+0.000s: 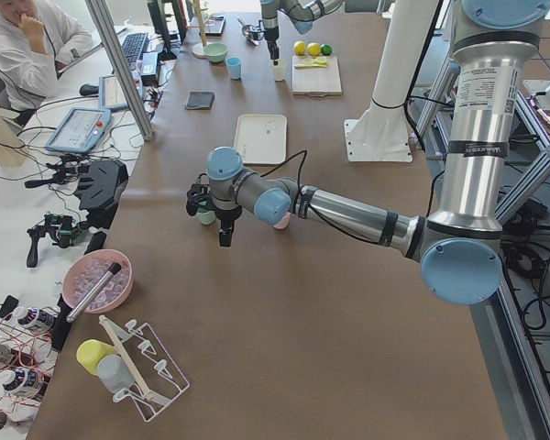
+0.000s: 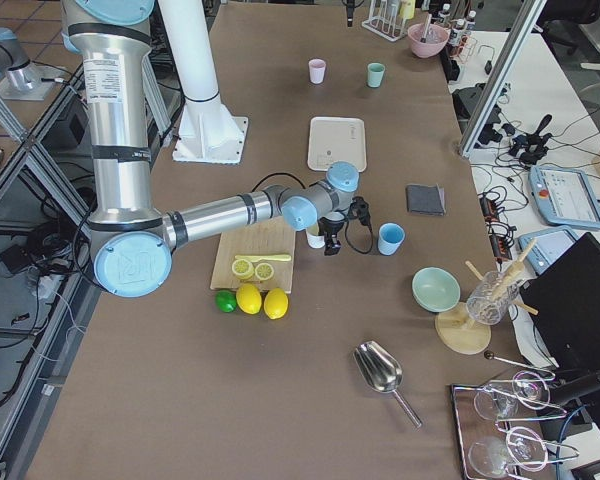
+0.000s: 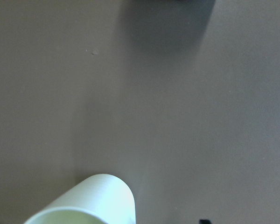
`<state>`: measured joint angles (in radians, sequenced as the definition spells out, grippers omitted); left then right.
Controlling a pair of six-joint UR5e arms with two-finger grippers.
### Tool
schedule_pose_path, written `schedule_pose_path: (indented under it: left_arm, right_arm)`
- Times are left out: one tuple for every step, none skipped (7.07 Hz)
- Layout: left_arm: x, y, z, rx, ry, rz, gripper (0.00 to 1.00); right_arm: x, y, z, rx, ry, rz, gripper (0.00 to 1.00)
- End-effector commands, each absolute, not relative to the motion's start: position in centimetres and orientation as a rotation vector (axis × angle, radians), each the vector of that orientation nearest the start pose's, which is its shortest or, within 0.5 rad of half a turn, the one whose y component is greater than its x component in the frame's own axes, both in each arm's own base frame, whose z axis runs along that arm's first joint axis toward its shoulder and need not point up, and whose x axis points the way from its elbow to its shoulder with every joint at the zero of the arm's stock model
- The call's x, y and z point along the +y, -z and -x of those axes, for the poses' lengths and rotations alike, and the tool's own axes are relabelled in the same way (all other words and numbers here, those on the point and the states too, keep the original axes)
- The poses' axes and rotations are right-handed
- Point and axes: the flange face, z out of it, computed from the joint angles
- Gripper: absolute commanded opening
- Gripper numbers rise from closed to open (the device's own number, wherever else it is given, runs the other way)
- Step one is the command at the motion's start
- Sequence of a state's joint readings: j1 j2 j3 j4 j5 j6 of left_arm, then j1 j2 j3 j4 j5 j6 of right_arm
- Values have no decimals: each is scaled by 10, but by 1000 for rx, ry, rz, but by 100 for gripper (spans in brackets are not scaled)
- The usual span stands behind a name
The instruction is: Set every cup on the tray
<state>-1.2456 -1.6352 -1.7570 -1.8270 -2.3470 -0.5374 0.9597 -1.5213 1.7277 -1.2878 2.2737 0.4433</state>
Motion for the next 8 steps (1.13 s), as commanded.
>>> schedule_pose_path:
  left_arm:
    - [-515, -494, -130, 902, 55, -66, 82]
    - [-500, -490, -153, 908, 62, -25, 81]
    - [-477, -476, -169, 921, 60, 0, 81]
    - [-454, -474, -183, 915, 29, 16, 81]
    - [-429, -477, -202, 861, -13, 2, 82]
    - [-416, -483, -216, 829, -42, 1, 82]
    - [-410, -488, -228, 826, -65, 15, 82]
    - [-407, -493, -239, 840, -51, 23, 82]
  right_arm:
    - [-478, -508, 255, -880, 348, -57, 0]
    - [-481, -501, 258, -888, 353, -64, 0]
    - [-490, -479, 266, -918, 335, -56, 0]
    - [-508, -437, 280, -940, 295, -55, 0]
    - [-526, -386, 300, -955, 265, -51, 0]
    - [-531, -346, 322, -978, 238, -45, 0]
    - [-526, -316, 354, -995, 222, -28, 0]
    - [-526, -284, 387, -997, 187, -25, 0]
